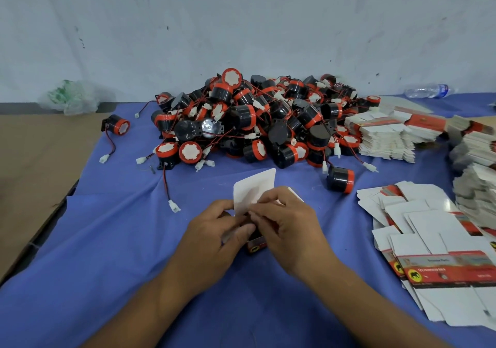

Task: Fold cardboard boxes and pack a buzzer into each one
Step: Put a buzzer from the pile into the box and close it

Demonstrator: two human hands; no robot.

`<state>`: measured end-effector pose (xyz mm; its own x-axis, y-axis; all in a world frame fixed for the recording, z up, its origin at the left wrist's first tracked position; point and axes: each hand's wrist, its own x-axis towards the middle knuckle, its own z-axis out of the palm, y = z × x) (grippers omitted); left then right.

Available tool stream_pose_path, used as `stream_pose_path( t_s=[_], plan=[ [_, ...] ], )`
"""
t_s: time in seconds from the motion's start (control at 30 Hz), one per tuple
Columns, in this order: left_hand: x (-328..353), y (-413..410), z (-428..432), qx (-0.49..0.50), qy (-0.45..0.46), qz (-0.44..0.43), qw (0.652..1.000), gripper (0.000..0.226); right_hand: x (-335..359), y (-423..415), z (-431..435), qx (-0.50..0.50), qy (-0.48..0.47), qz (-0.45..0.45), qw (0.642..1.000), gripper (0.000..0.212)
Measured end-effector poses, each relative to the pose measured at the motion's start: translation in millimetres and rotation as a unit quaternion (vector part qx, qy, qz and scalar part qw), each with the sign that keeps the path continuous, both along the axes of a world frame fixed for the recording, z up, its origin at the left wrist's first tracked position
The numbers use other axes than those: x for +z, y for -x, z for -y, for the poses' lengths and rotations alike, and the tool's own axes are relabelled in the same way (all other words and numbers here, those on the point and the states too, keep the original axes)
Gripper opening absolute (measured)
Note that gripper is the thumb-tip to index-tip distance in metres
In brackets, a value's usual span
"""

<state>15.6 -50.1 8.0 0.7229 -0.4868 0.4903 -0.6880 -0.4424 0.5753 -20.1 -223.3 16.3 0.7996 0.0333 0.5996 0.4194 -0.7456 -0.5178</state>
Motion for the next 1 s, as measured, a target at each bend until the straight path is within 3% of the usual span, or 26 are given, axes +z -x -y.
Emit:
stream_pose_path(
  t_s=[0.17,0.23,0.43,0.5,0.67,0.77,0.83,0.87,0.93,1.0],
  plan=[
    [-1,2,1,-0.010,0.003,-0.004,1.000,0.040,-2,-4,1,0.019,0.051,0.013,0.998,0.009],
    [-3,2,-3,0.019,0.051,-0.044,0.998,0.050,1,-3,7,0.042,0.066,-0.028,0.997,0.011],
    [-2,9,1,0.007,0.192,-0.089,0.977,0.057,6,6,16,0.068,0.138,-0.180,0.971,0.046],
    [-1,11,2,-0.011,0.216,-0.100,0.971,0.059,7,7,18,0.078,0.142,-0.188,0.969,0.042],
    [-10,7,4,-0.025,0.001,0.068,0.997,0.033,11,8,33,0.148,0.155,-0.196,0.957,0.020],
    [-11,4,7,0.009,-0.025,0.056,0.998,0.038,21,8,50,0.129,-0.038,-0.172,0.976,0.016],
    [-12,3,8,0.024,-0.008,0.041,0.999,0.039,24,2,64,-0.009,-0.126,-0.108,0.986,0.012],
    [-13,2,8,0.029,0.005,0.033,0.999,0.037,23,-2,69,-0.074,-0.151,-0.119,0.978,0.014],
    [-15,2,9,0.028,0.042,-0.004,0.999,0.028,19,-8,72,-0.097,-0.286,-0.230,0.925,0.016],
    [-13,1,10,0.010,0.084,-0.048,0.995,0.022,15,-11,66,-0.019,-0.438,-0.291,0.850,0.018]
  ],
)
